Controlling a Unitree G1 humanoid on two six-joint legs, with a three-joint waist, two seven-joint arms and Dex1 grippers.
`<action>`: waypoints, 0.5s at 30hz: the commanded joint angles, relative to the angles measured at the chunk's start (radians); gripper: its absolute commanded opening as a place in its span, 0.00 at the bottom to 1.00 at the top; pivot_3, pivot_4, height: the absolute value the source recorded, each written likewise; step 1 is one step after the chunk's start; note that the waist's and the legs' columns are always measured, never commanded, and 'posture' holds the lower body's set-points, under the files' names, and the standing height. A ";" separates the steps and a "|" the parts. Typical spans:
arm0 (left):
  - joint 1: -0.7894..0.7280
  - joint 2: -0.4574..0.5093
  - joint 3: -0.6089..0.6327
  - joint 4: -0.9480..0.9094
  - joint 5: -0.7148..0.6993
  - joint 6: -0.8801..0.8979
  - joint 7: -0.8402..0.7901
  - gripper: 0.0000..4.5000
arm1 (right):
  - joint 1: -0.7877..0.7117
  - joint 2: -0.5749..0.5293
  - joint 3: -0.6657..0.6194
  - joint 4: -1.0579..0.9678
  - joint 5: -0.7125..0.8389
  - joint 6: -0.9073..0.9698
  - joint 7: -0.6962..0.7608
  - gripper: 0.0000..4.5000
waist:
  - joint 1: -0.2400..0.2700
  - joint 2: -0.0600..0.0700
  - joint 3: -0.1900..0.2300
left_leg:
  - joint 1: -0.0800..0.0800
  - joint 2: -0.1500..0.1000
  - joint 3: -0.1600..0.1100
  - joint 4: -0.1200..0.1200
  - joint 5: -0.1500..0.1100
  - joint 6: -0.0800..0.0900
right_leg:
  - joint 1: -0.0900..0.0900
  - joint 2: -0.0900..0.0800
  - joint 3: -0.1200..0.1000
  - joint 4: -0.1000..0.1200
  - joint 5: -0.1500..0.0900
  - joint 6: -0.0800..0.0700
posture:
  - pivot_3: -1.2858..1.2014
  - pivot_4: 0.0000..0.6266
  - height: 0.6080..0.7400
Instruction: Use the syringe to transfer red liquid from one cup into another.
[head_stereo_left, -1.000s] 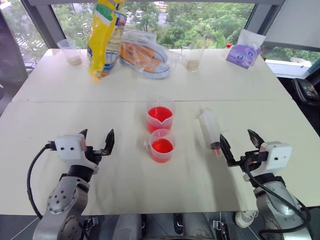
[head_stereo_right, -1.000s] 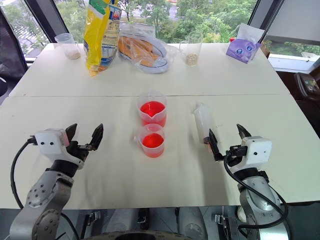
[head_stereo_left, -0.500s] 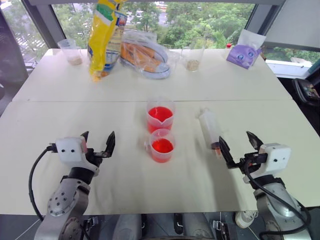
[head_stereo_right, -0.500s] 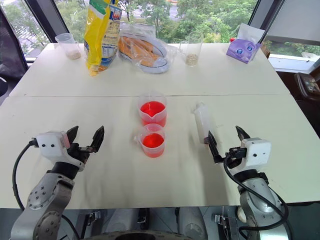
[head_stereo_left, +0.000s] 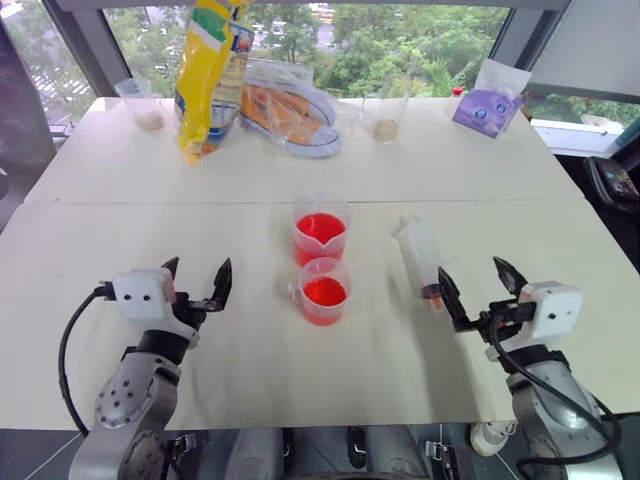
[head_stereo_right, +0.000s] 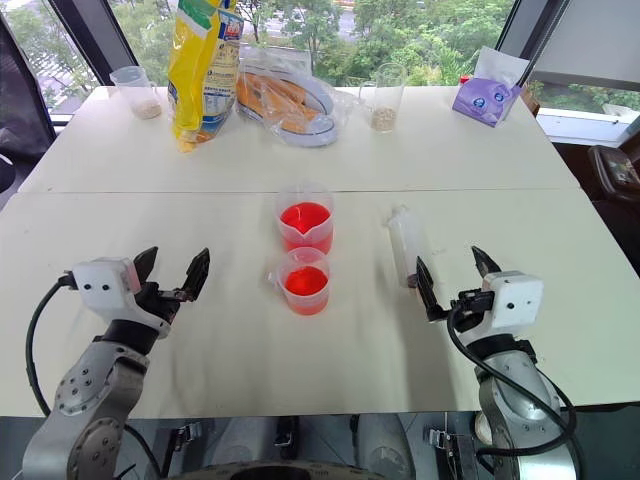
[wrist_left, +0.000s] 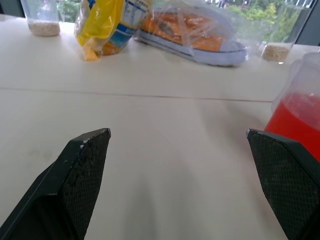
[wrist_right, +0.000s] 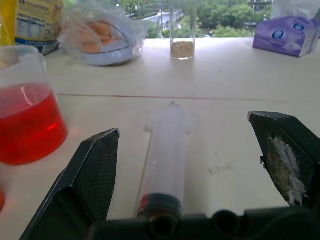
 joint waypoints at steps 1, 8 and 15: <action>-0.044 0.048 0.036 -0.015 -0.065 0.021 -0.064 1.00 | -0.054 -0.037 -0.029 -0.016 0.069 0.042 0.036 0.99 | 0.000 0.000 0.000 | 0.000 0.000 0.000 0.000 0.000 0.000 | 0.000 0.000 0.000 0.000 0.000 0.000 | 0.52 0.24 1.00; -0.210 0.310 0.187 0.046 -0.408 0.206 -0.287 1.00 | -0.223 -0.204 -0.092 -0.035 0.317 0.312 0.132 0.99 | 0.000 0.000 0.000 | 0.000 0.000 0.000 0.000 0.000 0.000 | 0.000 0.001 0.000 0.001 0.000 0.000 | 0.52 0.24 1.00; -0.353 0.527 0.207 0.156 -0.567 0.306 -0.485 1.00 | -0.647 -0.389 -0.150 0.139 0.593 0.909 0.028 0.99 | -0.005 0.001 0.001 | 0.000 0.000 0.000 0.001 0.000 0.000 | 0.000 0.001 0.000 0.001 0.000 0.000 | 0.52 0.24 1.00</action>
